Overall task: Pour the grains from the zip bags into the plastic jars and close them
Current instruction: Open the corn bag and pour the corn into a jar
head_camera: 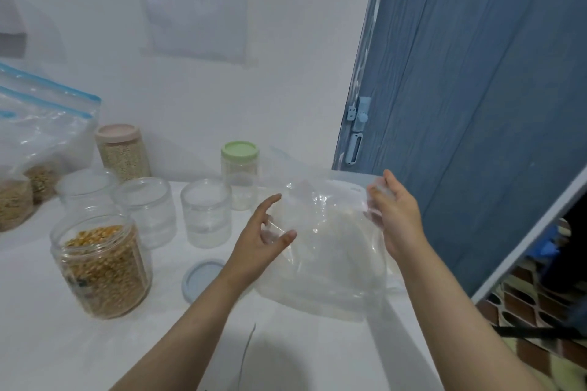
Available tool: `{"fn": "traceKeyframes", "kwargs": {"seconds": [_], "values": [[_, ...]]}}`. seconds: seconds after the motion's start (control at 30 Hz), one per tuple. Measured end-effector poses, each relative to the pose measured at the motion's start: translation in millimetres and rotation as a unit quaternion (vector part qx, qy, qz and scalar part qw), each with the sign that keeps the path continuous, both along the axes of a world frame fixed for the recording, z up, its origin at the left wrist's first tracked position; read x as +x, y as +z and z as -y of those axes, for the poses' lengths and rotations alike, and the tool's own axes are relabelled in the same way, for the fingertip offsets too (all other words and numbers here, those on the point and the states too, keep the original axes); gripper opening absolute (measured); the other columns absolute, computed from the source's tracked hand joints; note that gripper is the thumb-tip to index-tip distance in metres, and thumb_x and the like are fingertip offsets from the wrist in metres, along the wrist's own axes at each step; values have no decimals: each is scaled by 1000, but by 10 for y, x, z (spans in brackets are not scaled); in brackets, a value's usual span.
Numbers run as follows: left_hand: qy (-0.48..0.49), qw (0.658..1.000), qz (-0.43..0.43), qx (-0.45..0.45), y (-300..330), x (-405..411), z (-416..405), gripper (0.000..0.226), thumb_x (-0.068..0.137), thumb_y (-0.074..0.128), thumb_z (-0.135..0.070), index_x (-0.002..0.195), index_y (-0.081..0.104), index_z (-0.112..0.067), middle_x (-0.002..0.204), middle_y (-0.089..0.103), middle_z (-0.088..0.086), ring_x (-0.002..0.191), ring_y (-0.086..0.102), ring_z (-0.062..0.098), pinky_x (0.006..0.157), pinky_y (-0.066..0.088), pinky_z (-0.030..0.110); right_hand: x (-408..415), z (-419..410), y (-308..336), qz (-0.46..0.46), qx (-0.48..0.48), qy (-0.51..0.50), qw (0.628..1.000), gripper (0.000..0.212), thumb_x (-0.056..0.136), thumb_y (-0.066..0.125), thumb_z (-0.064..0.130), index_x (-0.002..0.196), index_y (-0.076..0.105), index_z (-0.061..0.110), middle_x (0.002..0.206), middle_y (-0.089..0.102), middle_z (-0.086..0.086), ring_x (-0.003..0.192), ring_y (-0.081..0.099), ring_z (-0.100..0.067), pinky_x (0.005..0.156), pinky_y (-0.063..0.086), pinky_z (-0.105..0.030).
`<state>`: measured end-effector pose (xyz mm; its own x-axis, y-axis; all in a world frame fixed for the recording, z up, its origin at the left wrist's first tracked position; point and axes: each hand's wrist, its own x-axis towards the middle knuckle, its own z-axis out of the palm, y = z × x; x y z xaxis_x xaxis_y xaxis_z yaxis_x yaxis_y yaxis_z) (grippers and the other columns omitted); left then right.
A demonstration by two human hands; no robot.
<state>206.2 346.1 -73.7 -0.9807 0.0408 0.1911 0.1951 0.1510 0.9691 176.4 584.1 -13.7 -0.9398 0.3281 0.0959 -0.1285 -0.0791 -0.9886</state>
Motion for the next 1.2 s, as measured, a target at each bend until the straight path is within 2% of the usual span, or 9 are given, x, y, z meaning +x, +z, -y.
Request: {"fn": "traceKeyframes", "kwargs": {"seconds": [0.13, 0.27, 0.37, 0.57, 0.67, 0.8, 0.97, 1.03, 1.2], "values": [[-1, 998, 49, -30, -86, 39, 189, 73, 82, 77, -37, 136, 35, -64, 134, 43, -11, 87, 65, 21, 83, 46, 17, -27, 25, -215, 4, 139, 28, 990, 63, 95, 66, 17, 148, 40, 38, 146, 39, 15, 84, 63, -13, 73, 54, -23], [20, 995, 80, -63, -195, 116, 287, 69, 85, 76, -22, 134, 44, -58, 133, 48, -3, 104, 63, 10, 94, 49, 27, -39, 18, -480, 76, 259, 73, 960, 65, 96, 63, 30, 152, 31, 37, 150, 36, 8, 106, 58, -11, 98, 45, -30], [79, 987, 87, -109, -268, 185, 286, 66, 87, 68, -14, 139, 45, -48, 127, 50, -4, 117, 54, 19, 88, 42, 24, -20, -58, -686, 151, 345, 72, 924, 68, 100, 51, 43, 157, 18, 30, 155, 36, -2, 136, 42, -24, 114, 32, -39], [137, 979, 93, -115, -389, 279, 268, 65, 89, 63, -10, 147, 42, -30, 132, 47, -2, 114, 47, 12, 91, 33, 19, 198, -236, -973, 251, 618, 6, 745, 81, 94, 52, 54, 157, 4, 36, 162, 14, -6, 138, 27, -35, 109, 26, -50], [143, 976, 112, -117, -420, 285, 233, 65, 91, 63, -17, 149, 39, -30, 141, 44, 4, 129, 45, 19, 97, 34, 22, 244, -271, -946, 289, 579, -40, 761, 84, 94, 58, 41, 157, 2, 35, 162, 5, -14, 136, 24, -38, 109, 29, -45], [131, 975, 150, -93, -418, 282, 169, 64, 93, 63, -19, 150, 37, -30, 145, 45, 5, 131, 45, 23, 98, 38, 27, 260, -313, -852, 313, 597, -45, 737, 89, 89, 58, 56, 157, 5, 33, 135, 46, -8, 127, 32, -35, 101, 29, -44], [113, 966, 233, 14, -363, 211, 115, 62, 88, 67, -16, 142, 44, -37, 126, 57, 6, 102, 61, 27, 79, 47, 27, 272, -289, -872, 271, 399, 9, 876, 95, 85, 66, 52, 156, 4, 40, 145, 42, -9, 126, 47, -33, 101, 47, -48], [104, 963, 246, 48, -324, 195, 120, 59, 88, 66, -12, 138, 47, -37, 109, 60, 5, 78, 58, 19, 64, 45, 24, 295, -223, -859, 260, 386, 24, 885, 93, 85, 65, 50, 156, 5, 43, 142, 44, -8, 120, 52, -30, 96, 51, -47], [122, 965, 217, 78, -244, 179, 125, 57, 88, 61, -5, 136, 51, -34, 109, 61, 10, 67, 56, 15, 59, 43, 21, 287, -122, -816, 257, 294, -1, 921, 91, 88, 66, 44, 157, 6, 37, 143, 40, -8, 106, 59, -28, 86, 55, -39]]}}
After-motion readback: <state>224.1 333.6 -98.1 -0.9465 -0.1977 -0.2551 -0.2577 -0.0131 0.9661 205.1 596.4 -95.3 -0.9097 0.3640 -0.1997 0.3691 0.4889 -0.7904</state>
